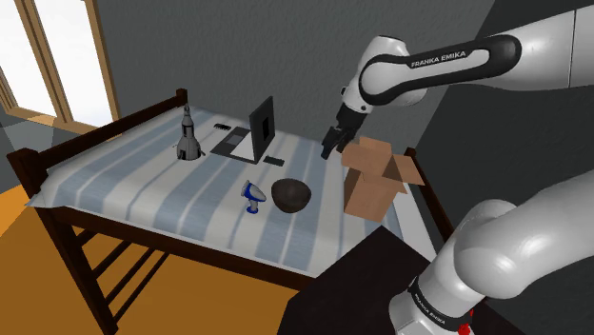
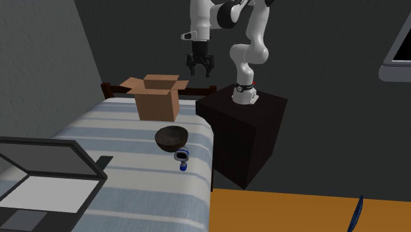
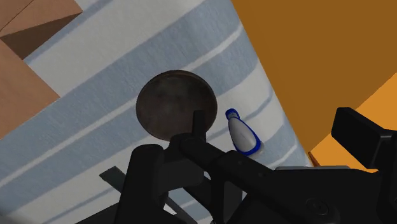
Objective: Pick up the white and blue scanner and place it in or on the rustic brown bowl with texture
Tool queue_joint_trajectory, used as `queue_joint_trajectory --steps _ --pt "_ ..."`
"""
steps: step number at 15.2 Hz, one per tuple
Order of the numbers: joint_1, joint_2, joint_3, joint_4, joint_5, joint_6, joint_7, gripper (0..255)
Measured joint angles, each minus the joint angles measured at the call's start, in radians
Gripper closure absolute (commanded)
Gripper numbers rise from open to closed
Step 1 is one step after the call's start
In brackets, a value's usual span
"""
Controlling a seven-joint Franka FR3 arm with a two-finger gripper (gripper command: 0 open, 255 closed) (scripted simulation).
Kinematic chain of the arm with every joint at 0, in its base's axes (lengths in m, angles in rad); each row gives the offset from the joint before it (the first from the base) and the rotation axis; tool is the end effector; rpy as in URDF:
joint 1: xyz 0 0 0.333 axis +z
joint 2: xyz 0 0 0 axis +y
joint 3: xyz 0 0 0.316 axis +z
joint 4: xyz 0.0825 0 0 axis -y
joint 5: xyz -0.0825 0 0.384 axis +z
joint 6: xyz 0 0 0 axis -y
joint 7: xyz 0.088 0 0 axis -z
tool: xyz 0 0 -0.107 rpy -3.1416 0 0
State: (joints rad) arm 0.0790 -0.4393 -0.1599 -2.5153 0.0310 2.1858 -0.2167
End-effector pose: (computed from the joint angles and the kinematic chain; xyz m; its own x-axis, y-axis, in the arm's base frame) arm 0.4147 -0.0336 0.4415 0.9847 0.1251 0.1209 0.1342 -0.9885 -0.0703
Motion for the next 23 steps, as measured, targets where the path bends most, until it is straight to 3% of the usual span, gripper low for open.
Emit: queue_joint_trajectory --steps 6,13,18,23 --pt "0.059 0.236 -0.042 0.049 0.098 0.191 -0.139 0" --pt "0.103 0.52 -0.04 0.17 0.292 0.343 -0.349 0" --pt "0.08 0.718 0.007 0.303 0.424 0.395 -0.502 0" --pt "0.048 0.918 0.076 0.463 0.506 0.431 -0.605 0"
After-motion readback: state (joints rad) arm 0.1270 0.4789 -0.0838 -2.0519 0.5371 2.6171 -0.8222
